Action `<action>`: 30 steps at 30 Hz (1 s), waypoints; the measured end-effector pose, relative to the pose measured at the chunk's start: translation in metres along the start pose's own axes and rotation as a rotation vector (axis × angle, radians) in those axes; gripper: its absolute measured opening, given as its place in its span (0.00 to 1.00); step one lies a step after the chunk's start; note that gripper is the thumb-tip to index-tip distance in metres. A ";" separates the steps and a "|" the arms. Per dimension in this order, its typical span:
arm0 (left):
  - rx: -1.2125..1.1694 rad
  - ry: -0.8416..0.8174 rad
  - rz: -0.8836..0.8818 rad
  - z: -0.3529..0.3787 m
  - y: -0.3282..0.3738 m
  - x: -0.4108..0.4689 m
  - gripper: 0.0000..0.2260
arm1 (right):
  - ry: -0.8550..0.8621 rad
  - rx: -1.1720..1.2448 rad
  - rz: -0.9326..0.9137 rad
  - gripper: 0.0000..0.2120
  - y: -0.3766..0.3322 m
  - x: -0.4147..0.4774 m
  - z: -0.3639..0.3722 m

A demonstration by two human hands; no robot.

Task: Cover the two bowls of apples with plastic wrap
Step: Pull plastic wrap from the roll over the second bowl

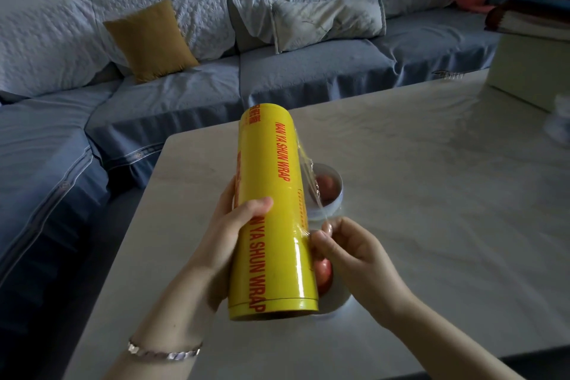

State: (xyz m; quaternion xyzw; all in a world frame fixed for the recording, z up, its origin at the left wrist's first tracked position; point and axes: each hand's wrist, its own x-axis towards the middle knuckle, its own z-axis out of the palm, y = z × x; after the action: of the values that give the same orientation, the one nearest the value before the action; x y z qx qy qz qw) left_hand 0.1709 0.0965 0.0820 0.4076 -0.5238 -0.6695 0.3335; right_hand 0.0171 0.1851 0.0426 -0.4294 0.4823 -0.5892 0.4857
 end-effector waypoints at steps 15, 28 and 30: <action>0.080 -0.020 0.015 -0.001 -0.008 0.001 0.37 | 0.057 0.161 -0.032 0.10 -0.007 -0.006 0.005; 0.965 0.255 0.272 0.014 0.000 -0.023 0.52 | 0.130 -0.075 -0.012 0.14 0.029 -0.020 -0.015; 0.930 0.202 0.274 0.014 0.006 -0.026 0.51 | 0.092 -0.005 0.088 0.11 0.035 -0.017 -0.019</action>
State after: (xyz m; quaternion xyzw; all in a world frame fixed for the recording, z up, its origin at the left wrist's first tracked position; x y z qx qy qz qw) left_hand 0.1700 0.1237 0.0950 0.5034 -0.7809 -0.2723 0.2503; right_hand 0.0064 0.2026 0.0041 -0.3815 0.5237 -0.5853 0.4874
